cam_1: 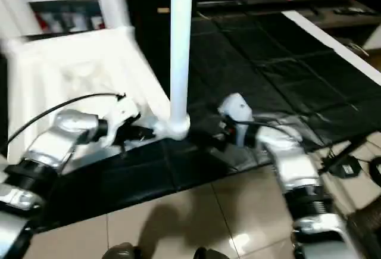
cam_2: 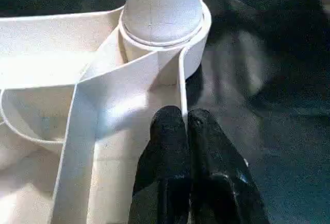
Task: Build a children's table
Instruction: Rotate leg to tighten
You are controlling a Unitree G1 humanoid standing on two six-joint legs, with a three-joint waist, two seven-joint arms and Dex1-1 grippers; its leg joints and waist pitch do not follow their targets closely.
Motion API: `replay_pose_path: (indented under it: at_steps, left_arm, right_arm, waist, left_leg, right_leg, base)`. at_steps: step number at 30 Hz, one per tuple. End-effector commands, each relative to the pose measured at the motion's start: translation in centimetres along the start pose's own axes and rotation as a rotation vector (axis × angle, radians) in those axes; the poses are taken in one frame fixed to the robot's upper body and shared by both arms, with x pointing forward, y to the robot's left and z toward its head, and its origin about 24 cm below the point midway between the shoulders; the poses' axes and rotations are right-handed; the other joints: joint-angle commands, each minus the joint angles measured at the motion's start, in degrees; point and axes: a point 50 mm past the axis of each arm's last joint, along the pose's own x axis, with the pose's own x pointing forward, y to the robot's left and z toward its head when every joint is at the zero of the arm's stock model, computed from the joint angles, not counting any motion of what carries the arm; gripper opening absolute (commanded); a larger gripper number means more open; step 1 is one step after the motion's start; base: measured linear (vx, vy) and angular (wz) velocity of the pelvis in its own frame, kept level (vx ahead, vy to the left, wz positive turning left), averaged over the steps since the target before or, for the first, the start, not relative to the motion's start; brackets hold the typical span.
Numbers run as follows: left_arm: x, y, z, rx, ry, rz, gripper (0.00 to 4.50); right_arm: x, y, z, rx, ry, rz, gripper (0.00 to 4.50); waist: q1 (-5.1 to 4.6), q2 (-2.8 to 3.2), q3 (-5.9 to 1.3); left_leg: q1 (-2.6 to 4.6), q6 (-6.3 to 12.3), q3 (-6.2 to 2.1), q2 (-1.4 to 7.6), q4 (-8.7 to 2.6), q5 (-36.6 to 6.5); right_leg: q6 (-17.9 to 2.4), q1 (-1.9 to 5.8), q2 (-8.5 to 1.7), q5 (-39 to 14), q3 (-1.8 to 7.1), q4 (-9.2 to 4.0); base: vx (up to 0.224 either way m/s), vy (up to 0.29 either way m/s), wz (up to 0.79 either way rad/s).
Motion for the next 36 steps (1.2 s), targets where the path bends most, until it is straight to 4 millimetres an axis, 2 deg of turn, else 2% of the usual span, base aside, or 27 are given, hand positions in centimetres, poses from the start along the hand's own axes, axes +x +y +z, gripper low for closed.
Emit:
replay_pose_path:
  at_steps: [1,6,7,9,10,12,14,15,17,20,21,30,31,36]
  left_arm:
    - [0.5,-1.0,2.1,0.123,-0.066,-0.117,0.0]
    - [0.4,-1.7,1.9,0.17,-0.055,-0.206,0.0]
    - [0.3,-2.1,1.8,0.182,-0.052,-0.242,0.0]
    - [0.2,-2.8,1.8,0.206,-0.049,-0.301,0.0]
    - [0.2,-3.0,1.8,0.214,-0.048,-0.32,0.0]
    - [0.2,-3.1,1.8,0.218,-0.048,-0.329,0.0]
    - [0.2,-3.2,1.8,0.225,-0.047,-0.336,0.0]
    - [0.2,-3.3,1.8,0.226,-0.046,-0.337,0.0]
    - [0.2,-3.3,1.8,0.229,-0.045,-0.339,0.0]
    - [0.2,-3.3,1.8,0.231,-0.041,-0.341,0.0]
    - [0.2,-3.3,1.8,0.231,-0.041,-0.341,0.0]
    - [0.2,-3.4,1.6,0.233,-0.026,-0.338,0.0]
    - [0.2,-3.4,1.6,0.233,-0.025,-0.338,0.0]
    - [0.2,-3.2,1.6,0.22,-0.02,-0.314,0.0]
  right_arm:
    - [-0.3,0.4,-0.1,-0.035,0.037,0.078,4.28]
    - [0.0,0.7,-0.2,-0.046,0.076,0.17,4.28]
    - [0.2,0.8,-0.2,-0.034,0.072,0.208,4.28]
    - [0.4,1.0,-0.1,-0.021,0.077,0.275,4.28]
    - [0.6,1.1,-0.1,-0.015,0.078,0.301,4.28]
    - [0.6,1.2,-0.2,-0.011,0.077,0.316,4.0]
    - [0.8,1.4,-0.1,0.001,0.076,0.355,3.89]
    - [0.8,1.4,-0.1,0.005,0.076,0.367,3.89]
    - [0.9,1.6,-0.2,0.011,0.076,0.388,3.48]
    - [1.0,1.8,-0.2,0.019,0.075,0.417,3.44]
    - [1.0,1.8,-0.2,0.019,0.075,0.417,3.22]
    - [1.0,2.1,-0.5,0.057,0.07,0.461,2.51]
    - [1.0,2.1,-0.5,0.057,0.07,0.461,2.26]
    - [1.3,2.1,-0.4,0.078,0.05,0.456,2.04]
  waist:
    - [-0.2,0.71,-5.62]
    - [0.04,0.57,-5.6]
    - [-0.06,0.06,-5.69]
    - [0.0,0.11,-5.81]
    - [-0.09,0.23,-5.73]
    - [0.03,0.39,-5.79]
    - [0.13,0.36,-5.89]
    - [0.12,0.34,-5.87]
    - [0.09,0.2,-5.91]
    - [0.13,0.19,-5.97]
    - [0.1,0.18,-5.94]
    - [0.16,0.2,-6.04]
    - [0.19,0.25,-6.05]
    - [0.19,0.22,-6.07]
  left_leg:
    - [1.02,4.72,-1.2,3.97,-3.58,-8.85]
    - [0.89,3.96,-1.25,3.85,-3.65,-9.97]
    - [0.81,3.89,-1.19,3.85,-3.63,-9.7]
    - [0.69,4.05,-1.24,3.89,-3.54,-8.95]
    - [0.72,4.26,-1.19,3.93,-3.57,-8.67]
    - [0.97,4.36,-1.1,4.0,-3.52,-8.56]
    - [0.87,4.41,-1.16,4.14,-3.52,-8.42]
    - [0.78,4.3,-1.22,4.15,-3.56,-8.42]
    - [0.75,4.12,-1.17,3.97,-3.5,-8.54]
    - [0.75,3.92,-1.13,3.86,-3.44,-8.54]
    - [0.72,3.91,-1.17,3.89,-3.49,-8.31]
    - [0.69,3.97,-1.15,3.89,-3.43,-7.8]
    - [0.77,3.9,-1.16,3.93,-3.44,-7.91]
    - [0.7,3.89,-1.16,3.93,-3.43,-7.78]
  right_leg:
    - [-8.69,3.83,-5.52,-16.08,4.5,-3.97]
    - [-8.2,4.08,-5.72,-18.32,4.44,-4.21]
    - [-7.84,4.13,-5.67,-18.58,4.44,-4.21]
    - [-7.94,4.23,-5.81,-18.7,4.41,-3.98]
    - [-7.91,4.05,-5.68,-18.75,4.43,-4.07]
    - [-8.22,3.85,-5.58,-18.24,4.5,-4.04]
    - [-8.69,3.98,-5.61,-17.28,4.5,-3.78]
    - [-8.63,4.01,-5.64,-17.12,4.48,-3.74]
    - [-8.33,4.12,-5.67,-17.69,4.48,-3.83]
    - [-7.69,4.15,-5.69,-18.88,4.42,-3.98]
    - [-7.44,4.09,-5.62,-19.08,4.41,-4.01]
    - [-7.62,4.08,-5.61,-18.54,4.4,-3.91]
    - [-7.58,4.03,-5.61,-18.8,4.39,-3.96]
    - [-7.71,4.05,-5.59,-18.3,4.42,-3.87]
  base:
    - [0.0,0.0,0.0]
    - [0.0,0.0,0.0]
    - [0.0,0.0,0.0]
    - [0.0,0.0,0.0]
    - [0.0,0.0,0.0]
    - [0.0,0.0,0.0]
    - [0.0,0.0,0.0]
    - [0.0,0.0,0.0]
    - [0.0,0.0,0.0]
    - [0.0,0.0,0.0]
    - [0.0,0.0,0.0]
    - [0.0,0.0,0.0]
    - [0.0,0.0,0.0]
    - [0.0,0.0,0.0]
